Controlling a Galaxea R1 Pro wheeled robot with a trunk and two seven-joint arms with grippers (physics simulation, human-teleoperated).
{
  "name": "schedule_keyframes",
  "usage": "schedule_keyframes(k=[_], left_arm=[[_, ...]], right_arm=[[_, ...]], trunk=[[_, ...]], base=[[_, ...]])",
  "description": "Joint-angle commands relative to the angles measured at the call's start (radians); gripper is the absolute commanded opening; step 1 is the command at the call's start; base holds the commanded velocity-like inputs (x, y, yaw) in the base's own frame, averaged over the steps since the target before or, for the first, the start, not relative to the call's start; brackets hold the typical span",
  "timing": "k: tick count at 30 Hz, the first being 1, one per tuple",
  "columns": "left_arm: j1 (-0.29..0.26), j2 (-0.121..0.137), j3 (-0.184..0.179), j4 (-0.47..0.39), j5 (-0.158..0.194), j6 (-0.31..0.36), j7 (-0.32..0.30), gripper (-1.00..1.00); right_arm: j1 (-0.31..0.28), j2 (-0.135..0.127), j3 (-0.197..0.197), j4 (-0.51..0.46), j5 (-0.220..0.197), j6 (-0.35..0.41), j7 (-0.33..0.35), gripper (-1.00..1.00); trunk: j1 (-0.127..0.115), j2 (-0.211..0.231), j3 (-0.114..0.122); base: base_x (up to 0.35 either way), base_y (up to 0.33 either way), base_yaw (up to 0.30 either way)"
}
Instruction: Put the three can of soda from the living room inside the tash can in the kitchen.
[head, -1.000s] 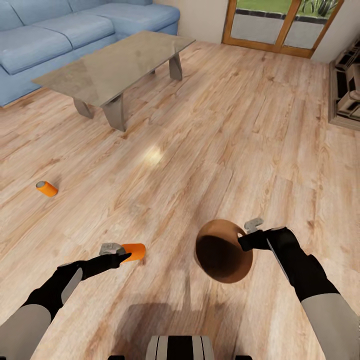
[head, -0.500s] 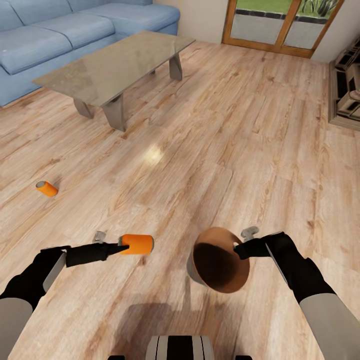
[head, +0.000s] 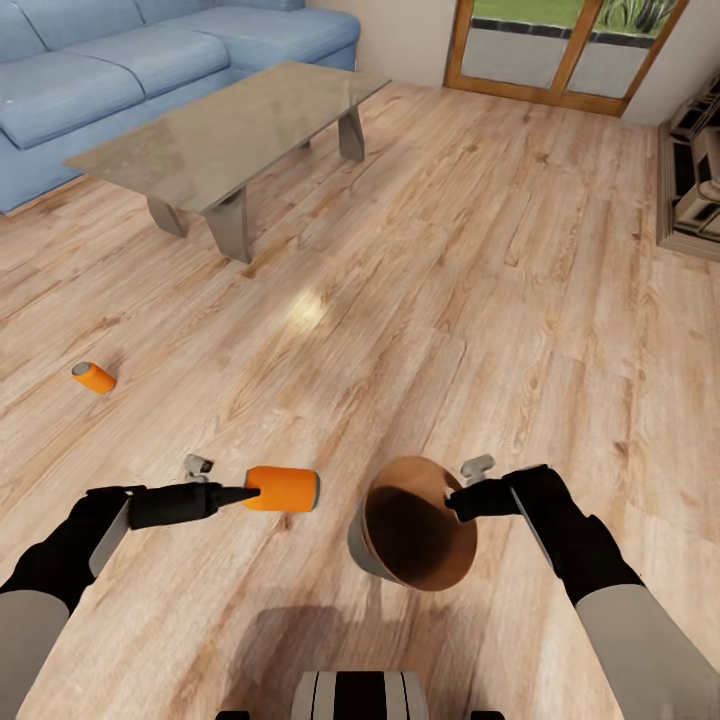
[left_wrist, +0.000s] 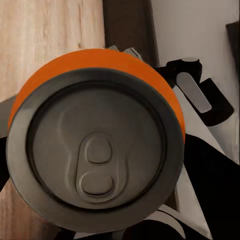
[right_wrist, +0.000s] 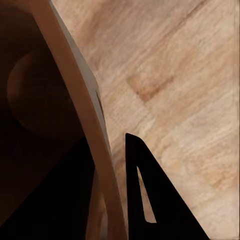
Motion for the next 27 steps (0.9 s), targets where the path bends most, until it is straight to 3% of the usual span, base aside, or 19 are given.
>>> schedule_keyframes(k=[1,5,7,10,12,14,16,18,20,23,27], left_arm=[[-0.006,0.000,0.000,-0.012,0.000,0.014,-0.020,-1.00],[-0.031,-0.004,0.004,-0.054,0.003,0.063,-0.050,-1.00],[-0.036,-0.006,0.005,-0.084,0.022,0.090,-0.055,-1.00],[-0.041,-0.009,0.005,-0.128,0.078,0.125,-0.053,-1.00],[-0.042,-0.027,0.003,-0.181,0.119,0.146,-0.042,-1.00],[-0.043,-0.048,0.002,-0.204,0.126,0.152,-0.026,-1.00],[-0.043,-0.104,-0.005,-0.230,0.131,0.161,0.043,-1.00],[-0.043,-0.131,-0.010,-0.236,0.132,0.164,0.095,-1.00],[-0.042,-0.174,-0.018,-0.243,0.133,0.165,0.203,-1.00],[-0.042,-0.199,-0.051,-0.246,0.133,0.166,0.290,-1.00],[-0.041,-0.205,-0.116,-0.247,0.132,0.167,0.321,-1.00]], right_arm=[[-0.001,0.004,0.000,0.013,-0.033,0.013,0.006,-1.00],[-0.003,0.013,0.000,0.039,-0.029,0.013,0.000,-1.00],[-0.003,0.015,0.001,0.048,-0.028,0.013,-0.002,-1.00],[-0.003,0.020,0.001,0.063,-0.027,0.012,-0.007,-1.00],[-0.003,0.035,0.001,0.078,-0.027,0.012,-0.031,-1.00],[-0.004,0.043,0.002,0.083,-0.027,0.012,-0.049,-1.00],[-0.004,0.053,0.002,0.089,-0.027,0.012,-0.073,-1.00],[-0.005,0.056,0.002,0.091,-0.027,0.011,-0.080,-1.00],[-0.007,0.058,0.002,0.093,-0.026,0.011,-0.088,-1.00],[-0.016,0.059,0.002,0.094,-0.026,0.012,-0.129,-1.00],[-0.021,0.064,0.002,0.094,-0.026,0.014,-0.157,-1.00]], trunk=[[0.000,0.000,0.000],[0.000,0.000,0.000],[0.000,0.000,0.000],[0.000,0.000,0.000],[0.000,0.000,0.000],[0.000,0.000,0.000],[0.000,0.000,0.000],[0.000,0.000,0.000],[0.000,0.000,0.000],[0.000,0.000,0.000],[0.000,0.000,0.000]], base=[[0.000,0.000,0.000],[0.000,0.000,0.000],[0.000,0.000,0.000],[0.000,0.000,0.000],[0.000,0.000,0.000],[0.000,0.000,0.000],[0.000,0.000,0.000],[0.000,0.000,0.000],[0.000,0.000,0.000],[0.000,0.000,0.000],[0.000,0.000,0.000]])
